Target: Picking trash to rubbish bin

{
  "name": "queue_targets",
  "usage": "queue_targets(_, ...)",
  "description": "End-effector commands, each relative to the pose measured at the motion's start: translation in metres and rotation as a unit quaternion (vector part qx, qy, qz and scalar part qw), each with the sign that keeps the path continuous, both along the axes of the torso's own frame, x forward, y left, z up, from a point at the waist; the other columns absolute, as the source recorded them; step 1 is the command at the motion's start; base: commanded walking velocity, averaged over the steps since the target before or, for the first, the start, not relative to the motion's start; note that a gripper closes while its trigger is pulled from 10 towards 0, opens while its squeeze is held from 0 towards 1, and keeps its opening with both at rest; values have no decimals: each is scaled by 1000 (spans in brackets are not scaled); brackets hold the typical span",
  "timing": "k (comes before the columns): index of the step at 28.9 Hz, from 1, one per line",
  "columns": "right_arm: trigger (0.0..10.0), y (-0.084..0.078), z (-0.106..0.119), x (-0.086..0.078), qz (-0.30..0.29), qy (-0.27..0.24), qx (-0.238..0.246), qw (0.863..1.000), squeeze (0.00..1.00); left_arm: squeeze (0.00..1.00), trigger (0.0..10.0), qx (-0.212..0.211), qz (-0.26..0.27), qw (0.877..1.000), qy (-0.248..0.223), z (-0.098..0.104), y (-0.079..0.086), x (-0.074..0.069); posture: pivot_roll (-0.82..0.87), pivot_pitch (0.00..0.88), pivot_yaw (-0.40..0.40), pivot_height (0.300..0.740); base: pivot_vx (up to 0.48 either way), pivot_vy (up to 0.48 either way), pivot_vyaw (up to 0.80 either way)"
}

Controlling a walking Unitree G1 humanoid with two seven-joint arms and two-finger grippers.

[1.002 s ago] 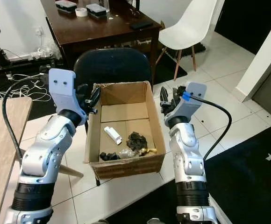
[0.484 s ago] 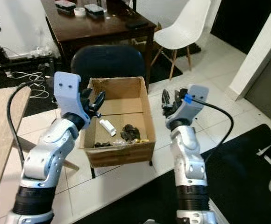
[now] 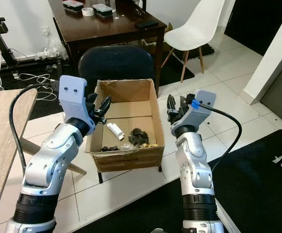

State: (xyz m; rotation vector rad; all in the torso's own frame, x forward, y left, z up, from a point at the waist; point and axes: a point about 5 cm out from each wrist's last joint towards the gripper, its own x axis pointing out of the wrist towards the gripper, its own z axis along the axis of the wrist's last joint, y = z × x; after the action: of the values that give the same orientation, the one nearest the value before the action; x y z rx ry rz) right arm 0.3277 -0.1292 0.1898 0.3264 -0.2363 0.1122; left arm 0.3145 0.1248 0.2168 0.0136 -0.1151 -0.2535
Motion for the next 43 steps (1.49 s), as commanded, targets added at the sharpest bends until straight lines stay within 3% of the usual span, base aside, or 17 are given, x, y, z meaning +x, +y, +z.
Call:
queue_targets(1,10000,-1,-1,-3,-2,3,2,1000,0,0,10000,20,-3,1000,5,0,-1,0,125,109,4,740,0,0,0)
queue_targets(17,10000,-1,-4,-6,-1,10,3,1000,0,0,10000,28,-5,1000,11,-3,-1,-1,124,118,6,740,0,0,0)
queue_targets(25,10000,-1,-5,-6,-1,12,2,1000,0,0,10000,12,-8,1000,13,-3,-2,0,119,115,0,740,0,0,0)
queue_targets(32,10000,-1,-3,-5,3,11,1,1000,0,0,10000,8,-8,1000,11,-2,-2,-1,119,112,-10,740,0,467,0)
queue_targets(43,10000,-1,-3,-4,5,11,-1,1000,0,0,10000,12,-9,1000,11,-3,-4,-1,117,115,-13,740,0,0,0)
